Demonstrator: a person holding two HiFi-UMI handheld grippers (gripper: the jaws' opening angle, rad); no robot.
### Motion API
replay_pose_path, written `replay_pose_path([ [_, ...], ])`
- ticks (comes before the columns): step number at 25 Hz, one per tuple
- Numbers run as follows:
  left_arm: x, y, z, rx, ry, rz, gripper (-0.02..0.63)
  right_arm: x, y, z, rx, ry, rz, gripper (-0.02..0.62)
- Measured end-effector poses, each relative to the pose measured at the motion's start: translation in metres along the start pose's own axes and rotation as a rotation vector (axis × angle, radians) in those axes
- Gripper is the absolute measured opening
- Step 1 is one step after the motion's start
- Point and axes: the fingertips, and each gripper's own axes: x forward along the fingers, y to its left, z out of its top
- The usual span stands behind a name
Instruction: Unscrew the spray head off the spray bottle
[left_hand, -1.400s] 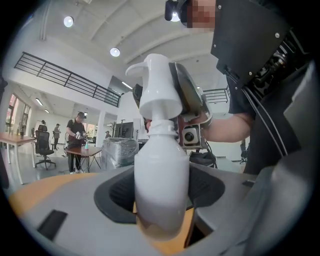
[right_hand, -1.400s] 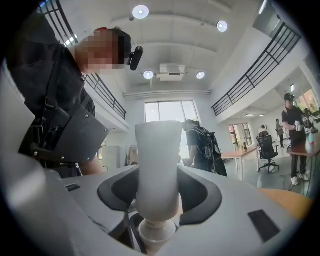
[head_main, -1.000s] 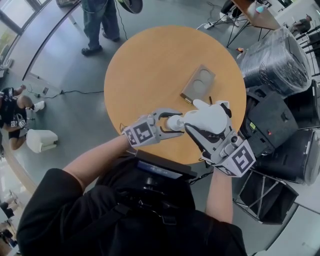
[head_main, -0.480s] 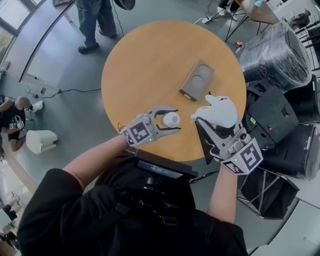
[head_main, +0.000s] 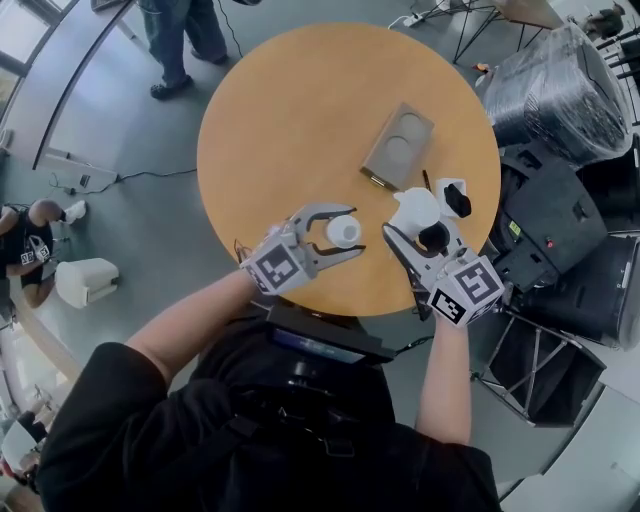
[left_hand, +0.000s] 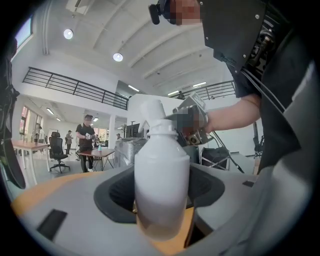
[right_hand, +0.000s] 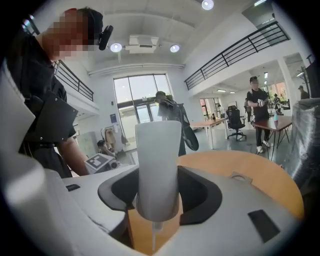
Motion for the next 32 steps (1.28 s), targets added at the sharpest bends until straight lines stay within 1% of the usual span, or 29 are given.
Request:
replay_pose_path([
  [5,0.006,0.013,-0.011,-0.023,-0.025,0.016,0.307,0.025,-0.021,-0.057,0.055,0.128,-0.053,0.242],
  [10,0.017,0.025,-0.042,-0.050,-0.010,0.024,0.307,0.048,-0.039,-0.113,0.142,0.195,-0.062,0.242],
  [13,0.023,0.036,-0.069,-0.067,-0.003,0.039,0.307,0.063,-0.053,-0.152,0.187,0.237,-0.075,0.242],
  [17,0.027,0.051,-0.117,-0.103,0.017,0.070,0.307,0.085,-0.073,-0.205,0.231,0.289,-0.092,0.242],
  [20,0.031,0.056,-0.154,-0.090,0.046,0.077,0.307,0.100,-0.090,-0.242,0.260,0.316,-0.109,0.242],
  [22,0.037,0.060,-0.178,-0.085,0.057,0.085,0.307,0.108,-0.101,-0.264,0.267,0.337,-0.127,0.242],
  [26,0.050,0.065,-0.223,-0.049,0.083,0.092,0.307,0.121,-0.118,-0.303,0.257,0.390,-0.152,0.242],
  [32,0.066,0.074,-0.268,-0.083,0.072,0.103,0.307,0.137,-0.135,-0.341,0.231,0.448,-0.188,0.242],
])
